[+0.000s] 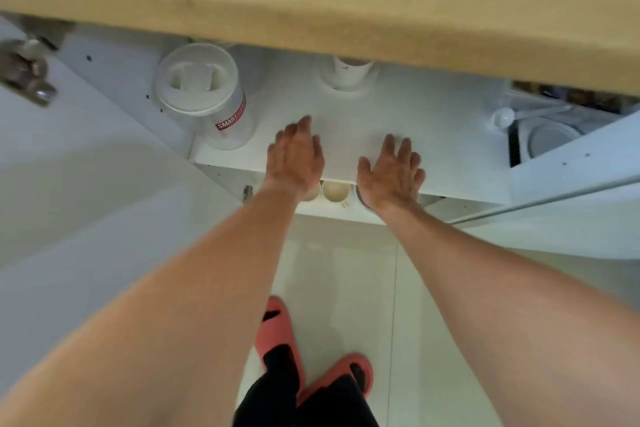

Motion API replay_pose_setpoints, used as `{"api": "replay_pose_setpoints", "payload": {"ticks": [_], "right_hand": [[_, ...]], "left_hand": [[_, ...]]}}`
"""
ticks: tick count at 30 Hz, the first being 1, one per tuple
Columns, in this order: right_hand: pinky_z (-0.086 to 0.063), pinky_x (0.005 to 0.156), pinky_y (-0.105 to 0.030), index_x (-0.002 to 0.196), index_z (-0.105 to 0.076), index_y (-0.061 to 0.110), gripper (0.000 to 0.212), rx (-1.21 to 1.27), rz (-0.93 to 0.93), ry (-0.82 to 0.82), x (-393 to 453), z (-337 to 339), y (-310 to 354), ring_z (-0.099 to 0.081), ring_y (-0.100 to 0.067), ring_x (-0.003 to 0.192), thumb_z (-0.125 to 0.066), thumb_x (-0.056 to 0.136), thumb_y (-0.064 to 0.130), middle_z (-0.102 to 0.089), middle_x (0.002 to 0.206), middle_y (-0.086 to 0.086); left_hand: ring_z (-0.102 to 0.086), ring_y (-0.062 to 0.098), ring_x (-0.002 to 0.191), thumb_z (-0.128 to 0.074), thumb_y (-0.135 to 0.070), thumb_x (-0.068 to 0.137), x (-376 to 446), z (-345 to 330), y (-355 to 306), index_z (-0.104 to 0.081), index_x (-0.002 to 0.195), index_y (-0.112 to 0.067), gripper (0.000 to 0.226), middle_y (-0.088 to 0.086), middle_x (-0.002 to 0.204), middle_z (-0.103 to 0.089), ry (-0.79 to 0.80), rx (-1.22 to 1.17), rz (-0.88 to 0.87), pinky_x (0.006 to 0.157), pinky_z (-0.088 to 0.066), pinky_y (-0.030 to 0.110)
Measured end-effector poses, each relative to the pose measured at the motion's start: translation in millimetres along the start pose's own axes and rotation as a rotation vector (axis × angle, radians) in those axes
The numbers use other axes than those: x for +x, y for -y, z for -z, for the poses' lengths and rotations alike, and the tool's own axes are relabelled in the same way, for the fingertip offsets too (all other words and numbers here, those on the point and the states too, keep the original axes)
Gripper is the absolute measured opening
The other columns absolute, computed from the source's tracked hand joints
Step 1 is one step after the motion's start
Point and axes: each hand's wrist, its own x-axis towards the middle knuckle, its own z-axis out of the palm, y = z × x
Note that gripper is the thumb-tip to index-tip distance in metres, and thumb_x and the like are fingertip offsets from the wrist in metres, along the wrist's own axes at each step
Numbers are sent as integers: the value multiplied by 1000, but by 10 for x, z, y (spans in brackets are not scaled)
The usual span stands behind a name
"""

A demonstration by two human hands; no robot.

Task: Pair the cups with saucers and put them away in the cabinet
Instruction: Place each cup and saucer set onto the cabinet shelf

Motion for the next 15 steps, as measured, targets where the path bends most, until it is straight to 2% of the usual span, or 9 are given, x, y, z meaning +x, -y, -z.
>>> {"api": "replay_pose_setpoints", "payload": {"ticks": [2, 4, 6, 9, 12, 15], "right_hand": [[-24, 112, -49, 155, -21, 16, 66, -14, 0, 63, -398, 89, -85, -24, -38, 142, -45, 99, 43, -13, 163, -15], [-23, 115, -51, 156, -19, 18, 66, -43, 43, 127, -848, 333, -161, -22, -39, 144, -46, 100, 41, -13, 163, -16], [-18, 119, -52, 157, -15, 20, 67, -83, 101, 165, -1239, 650, -238, -15, -38, 148, -45, 101, 38, -7, 165, -16], [-15, 120, -52, 158, -16, 19, 66, -57, 155, 123, -1688, 1149, -305, -15, -38, 150, -46, 101, 36, -8, 165, -16], [-17, 120, -50, 157, -21, 17, 64, 18, 147, 78, -2025, 1623, -365, -18, -38, 148, -47, 101, 34, -16, 164, -17], [-25, 117, -48, 152, -32, 14, 57, 123, 161, -18, -2220, 2030, -448, -30, -35, 142, -49, 100, 30, -32, 156, -18]], "left_hand": [[-42, 34, 130, -35, -24, 101, -545, -32, 51, -36, 144, -10, 46, 14, 143, -45, 20, 35, 91, 109, -32, 45], [-34, 31, 138, -33, -24, 102, -1096, 92, -42, -33, 146, -10, 47, 13, 151, -38, 105, 53, 157, 114, -26, 43], [-30, 29, 142, -31, -24, 103, -1515, 303, -256, -29, 148, -12, 47, 12, 156, -30, 182, 82, 117, 116, -25, 43], [-27, 27, 144, -29, -23, 102, -1921, 702, -616, -25, 150, -14, 49, 11, 159, -24, 210, 116, 1, 117, -24, 43], [-32, 28, 141, -30, -22, 102, -2148, 1074, -955, -31, 147, -14, 46, 10, 155, -32, 190, 116, -64, 114, -28, 43], [-45, 28, 126, -32, -25, 101, -2220, 1370, -1327, -42, 137, -15, 38, 7, 140, -48, 123, 94, -115, 105, -36, 41]]}}
